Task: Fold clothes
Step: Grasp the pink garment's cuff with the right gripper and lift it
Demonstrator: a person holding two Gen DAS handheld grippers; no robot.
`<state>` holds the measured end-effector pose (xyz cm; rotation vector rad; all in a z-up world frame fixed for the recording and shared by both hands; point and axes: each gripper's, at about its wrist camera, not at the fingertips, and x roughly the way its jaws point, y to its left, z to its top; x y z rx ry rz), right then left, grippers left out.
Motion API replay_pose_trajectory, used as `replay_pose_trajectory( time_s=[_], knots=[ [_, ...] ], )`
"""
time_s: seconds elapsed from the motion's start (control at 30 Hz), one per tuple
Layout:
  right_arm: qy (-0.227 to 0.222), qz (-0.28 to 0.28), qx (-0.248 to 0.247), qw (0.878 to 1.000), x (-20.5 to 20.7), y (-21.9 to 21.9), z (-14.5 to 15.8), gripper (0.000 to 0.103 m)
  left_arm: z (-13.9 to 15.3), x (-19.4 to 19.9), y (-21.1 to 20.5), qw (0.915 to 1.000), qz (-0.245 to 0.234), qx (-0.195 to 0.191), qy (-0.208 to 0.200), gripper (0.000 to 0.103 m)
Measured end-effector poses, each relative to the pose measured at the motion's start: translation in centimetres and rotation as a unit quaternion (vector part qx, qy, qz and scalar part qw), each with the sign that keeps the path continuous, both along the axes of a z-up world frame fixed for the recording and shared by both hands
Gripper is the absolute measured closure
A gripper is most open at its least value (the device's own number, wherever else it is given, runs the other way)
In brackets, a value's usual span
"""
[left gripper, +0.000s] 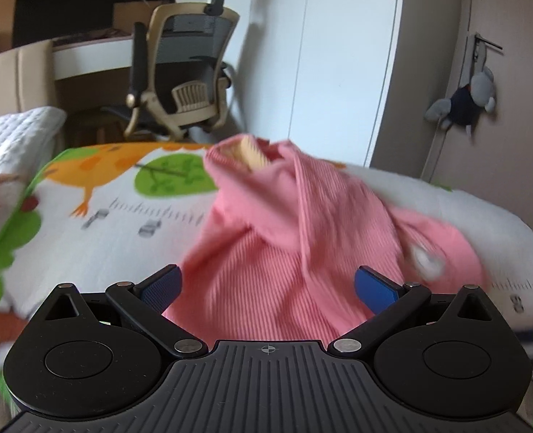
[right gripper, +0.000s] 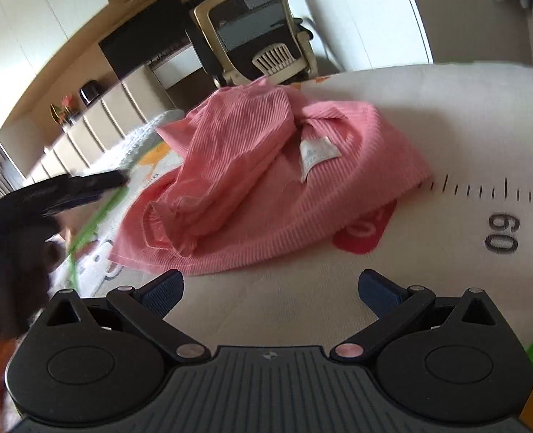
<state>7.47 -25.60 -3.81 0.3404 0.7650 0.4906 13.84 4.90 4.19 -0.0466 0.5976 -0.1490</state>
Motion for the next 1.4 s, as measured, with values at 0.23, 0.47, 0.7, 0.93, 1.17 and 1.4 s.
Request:
replay_pose_trajectory(
  time_s=[0.23,0.47,0.7,0.93,1.17,1.4],
  knots=[
    [-0.046,0.022,-0.087,0.995,2.6,2.2,2.8,0.000,-2.6,7.5,2.3,0.9987,-0.028,-0.010,0.042,0.000],
    [-0.139,0.028,-0.175,0.974,10.8,4.9,6.9,0.001,-5.7,11.7,4.8,0.9917,-0.045,-0.064,0.102,0.000],
    [-0.107,0.001,-0.155,0.982,23.4,8.6,3.1,0.025,-6.8,11.7,4.6,0.9905,-0.076,-0.037,0.109,0.000],
    [-0.083,0.056,-0.158,0.982,23.4,9.5,0.3,0.065,-6.9,10.7,4.9,0.9921,-0.055,-0.070,0.088,0.000],
    [-0.063,0.108,-0.156,0.980,16.3,6.6,1.0,0.073,-6.0,3.9,2.5,0.9776,-0.131,-0.108,0.125,0.000],
    [-0.092,0.141,-0.214,0.962,5.5,1.7,2.8,0.069,-5.8,-3.9,0.7,0.9594,-0.189,-0.137,0.158,0.000]
  ],
)
